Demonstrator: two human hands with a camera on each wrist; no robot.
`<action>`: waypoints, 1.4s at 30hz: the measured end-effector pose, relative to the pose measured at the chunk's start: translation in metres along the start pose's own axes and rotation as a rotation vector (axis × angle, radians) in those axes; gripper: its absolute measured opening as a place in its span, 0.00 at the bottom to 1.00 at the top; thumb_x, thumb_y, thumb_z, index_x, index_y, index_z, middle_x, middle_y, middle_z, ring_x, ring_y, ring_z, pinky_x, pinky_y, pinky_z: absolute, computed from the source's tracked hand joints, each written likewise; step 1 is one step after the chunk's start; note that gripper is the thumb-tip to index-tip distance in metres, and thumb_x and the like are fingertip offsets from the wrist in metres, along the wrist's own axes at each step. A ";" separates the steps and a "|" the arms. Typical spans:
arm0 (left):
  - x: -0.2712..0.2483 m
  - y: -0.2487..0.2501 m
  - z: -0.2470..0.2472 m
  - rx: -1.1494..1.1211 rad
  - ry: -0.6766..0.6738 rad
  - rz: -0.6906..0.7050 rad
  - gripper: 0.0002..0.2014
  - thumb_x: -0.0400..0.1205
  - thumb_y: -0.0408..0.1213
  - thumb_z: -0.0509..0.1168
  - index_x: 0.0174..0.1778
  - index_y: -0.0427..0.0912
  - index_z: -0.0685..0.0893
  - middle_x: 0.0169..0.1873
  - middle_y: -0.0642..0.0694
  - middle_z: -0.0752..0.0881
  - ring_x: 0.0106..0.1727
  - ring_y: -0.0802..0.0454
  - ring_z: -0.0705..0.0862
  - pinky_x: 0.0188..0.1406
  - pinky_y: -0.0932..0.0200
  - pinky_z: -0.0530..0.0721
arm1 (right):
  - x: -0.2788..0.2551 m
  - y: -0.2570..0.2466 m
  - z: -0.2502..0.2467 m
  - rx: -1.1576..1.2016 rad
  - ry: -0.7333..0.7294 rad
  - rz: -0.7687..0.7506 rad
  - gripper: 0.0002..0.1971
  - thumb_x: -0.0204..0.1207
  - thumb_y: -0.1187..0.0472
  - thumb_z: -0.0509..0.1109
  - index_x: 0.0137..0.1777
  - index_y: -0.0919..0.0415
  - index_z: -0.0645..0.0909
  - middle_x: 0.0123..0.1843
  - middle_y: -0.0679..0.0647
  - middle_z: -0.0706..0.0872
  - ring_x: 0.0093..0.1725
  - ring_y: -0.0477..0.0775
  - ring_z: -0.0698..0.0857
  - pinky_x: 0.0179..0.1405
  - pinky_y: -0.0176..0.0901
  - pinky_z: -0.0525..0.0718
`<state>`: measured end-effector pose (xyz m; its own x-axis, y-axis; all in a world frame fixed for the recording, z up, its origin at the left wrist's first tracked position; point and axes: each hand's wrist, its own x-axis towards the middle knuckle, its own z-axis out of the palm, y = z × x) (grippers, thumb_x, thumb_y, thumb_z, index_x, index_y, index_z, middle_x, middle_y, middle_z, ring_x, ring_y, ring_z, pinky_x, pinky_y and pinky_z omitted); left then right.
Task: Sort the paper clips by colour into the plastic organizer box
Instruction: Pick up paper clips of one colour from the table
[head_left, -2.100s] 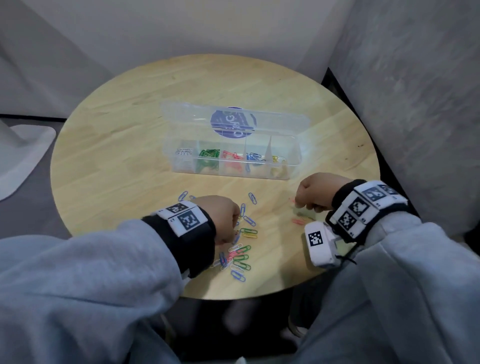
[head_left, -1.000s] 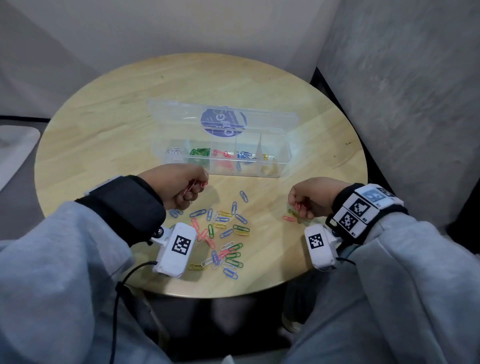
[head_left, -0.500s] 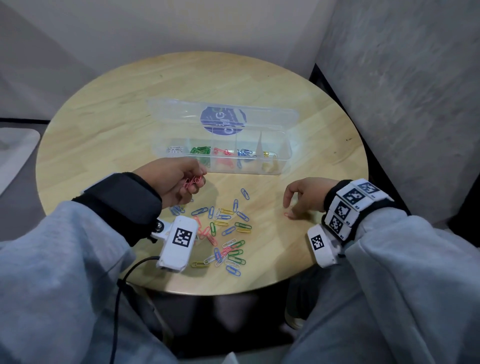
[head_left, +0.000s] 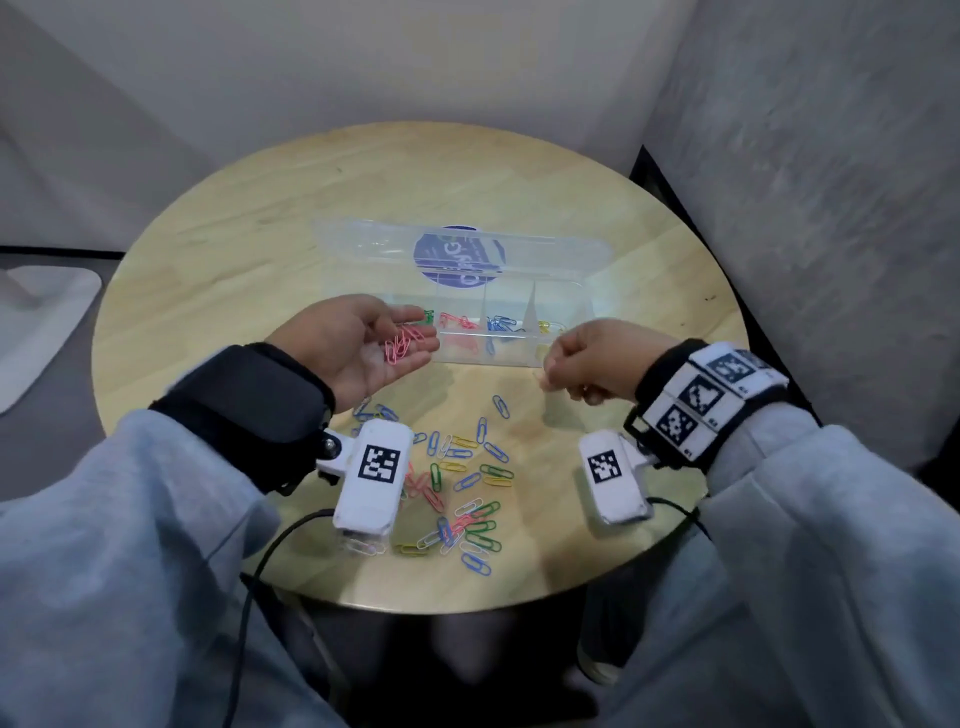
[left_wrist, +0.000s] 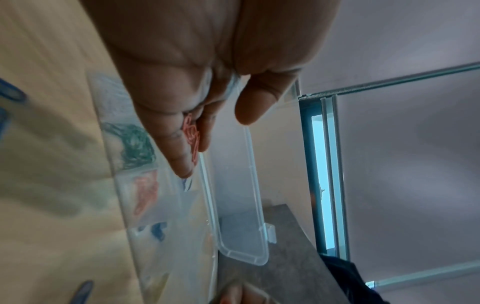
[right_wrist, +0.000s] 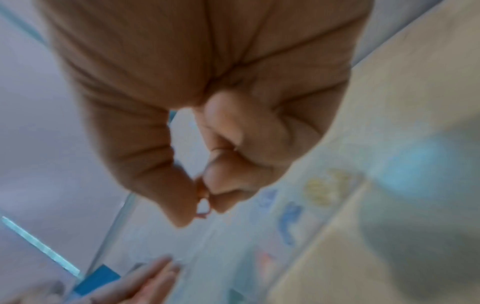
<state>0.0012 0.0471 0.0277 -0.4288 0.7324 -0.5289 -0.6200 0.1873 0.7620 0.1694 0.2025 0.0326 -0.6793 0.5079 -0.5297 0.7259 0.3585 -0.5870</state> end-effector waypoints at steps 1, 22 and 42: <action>0.001 0.004 0.001 -0.020 0.005 0.010 0.18 0.78 0.24 0.43 0.49 0.31 0.78 0.47 0.35 0.82 0.49 0.44 0.84 0.38 0.61 0.89 | 0.003 -0.011 -0.003 0.071 0.019 -0.025 0.12 0.72 0.67 0.71 0.29 0.58 0.76 0.25 0.54 0.77 0.18 0.45 0.72 0.19 0.31 0.71; 0.030 0.013 0.056 -0.062 0.028 0.143 0.13 0.81 0.30 0.49 0.53 0.36 0.78 0.78 0.36 0.65 0.84 0.46 0.55 0.83 0.49 0.55 | -0.018 0.015 -0.016 0.186 0.144 0.093 0.06 0.77 0.70 0.65 0.50 0.63 0.81 0.42 0.58 0.84 0.43 0.54 0.83 0.50 0.44 0.85; 0.010 -0.061 0.029 1.784 0.002 0.121 0.12 0.78 0.36 0.61 0.56 0.50 0.81 0.45 0.50 0.78 0.46 0.50 0.75 0.44 0.61 0.70 | 0.006 0.044 0.023 -0.485 0.032 0.220 0.10 0.71 0.65 0.71 0.52 0.61 0.81 0.54 0.55 0.87 0.51 0.56 0.84 0.49 0.43 0.82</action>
<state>0.0536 0.0620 -0.0128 -0.4151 0.7938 -0.4445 0.8016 0.5502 0.2340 0.1946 0.2038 -0.0105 -0.5074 0.6327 -0.5851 0.8225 0.5581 -0.1098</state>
